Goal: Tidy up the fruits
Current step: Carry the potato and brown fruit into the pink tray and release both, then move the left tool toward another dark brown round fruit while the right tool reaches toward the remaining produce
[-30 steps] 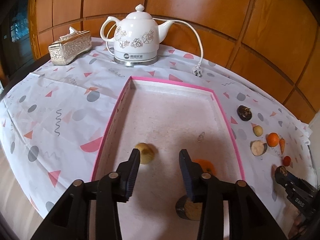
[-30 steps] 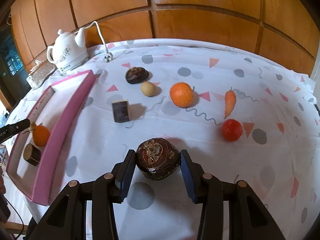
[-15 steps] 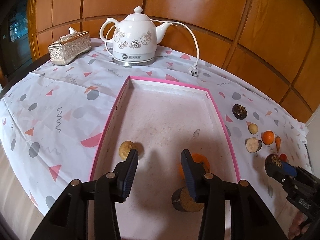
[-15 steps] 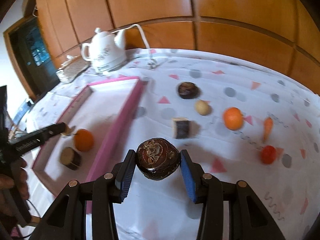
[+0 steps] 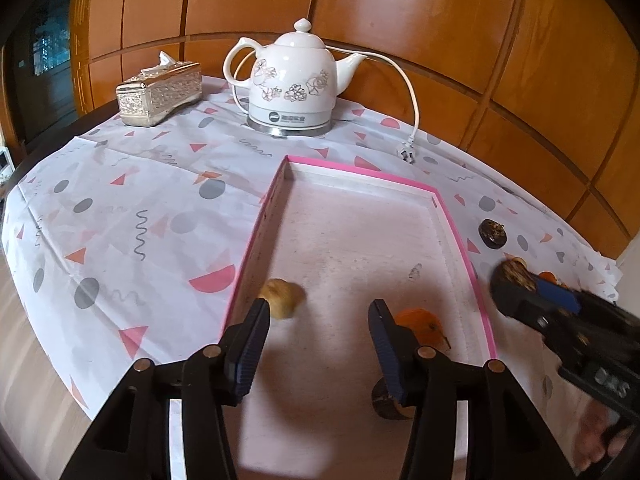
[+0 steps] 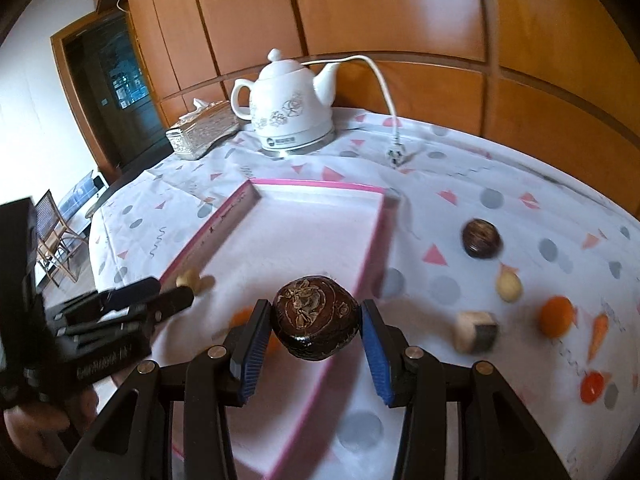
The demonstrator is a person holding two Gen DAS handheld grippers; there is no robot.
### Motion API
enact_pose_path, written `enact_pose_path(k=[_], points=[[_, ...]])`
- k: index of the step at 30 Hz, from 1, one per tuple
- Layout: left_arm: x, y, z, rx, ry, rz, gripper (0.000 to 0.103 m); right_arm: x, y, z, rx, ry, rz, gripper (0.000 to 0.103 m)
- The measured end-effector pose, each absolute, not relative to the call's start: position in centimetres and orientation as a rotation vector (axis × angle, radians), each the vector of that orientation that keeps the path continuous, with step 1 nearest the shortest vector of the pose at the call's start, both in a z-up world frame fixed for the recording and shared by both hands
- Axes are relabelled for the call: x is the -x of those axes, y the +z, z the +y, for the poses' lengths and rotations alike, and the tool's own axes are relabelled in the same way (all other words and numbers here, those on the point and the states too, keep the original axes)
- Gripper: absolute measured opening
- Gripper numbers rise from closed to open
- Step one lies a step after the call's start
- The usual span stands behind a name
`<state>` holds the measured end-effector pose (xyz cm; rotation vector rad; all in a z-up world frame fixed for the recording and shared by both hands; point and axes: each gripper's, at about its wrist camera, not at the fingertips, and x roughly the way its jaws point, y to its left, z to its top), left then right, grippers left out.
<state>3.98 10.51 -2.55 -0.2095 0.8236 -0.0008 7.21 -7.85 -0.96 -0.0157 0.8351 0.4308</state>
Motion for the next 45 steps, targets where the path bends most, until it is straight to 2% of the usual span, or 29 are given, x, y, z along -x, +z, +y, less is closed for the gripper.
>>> enact_pose_path(k=[12,45], points=[[-3.7,-2.7,10.8,0.207,0.000,0.824,0.052,-10.5,-3.3,-4.7,0.029,0.426,0.915,0.046],[-2.9,-1.1,5.9,0.114,-0.111,0.808,0.052,-5.5,-1.4,-11.0,-0.053,0.223,0.809,0.046]])
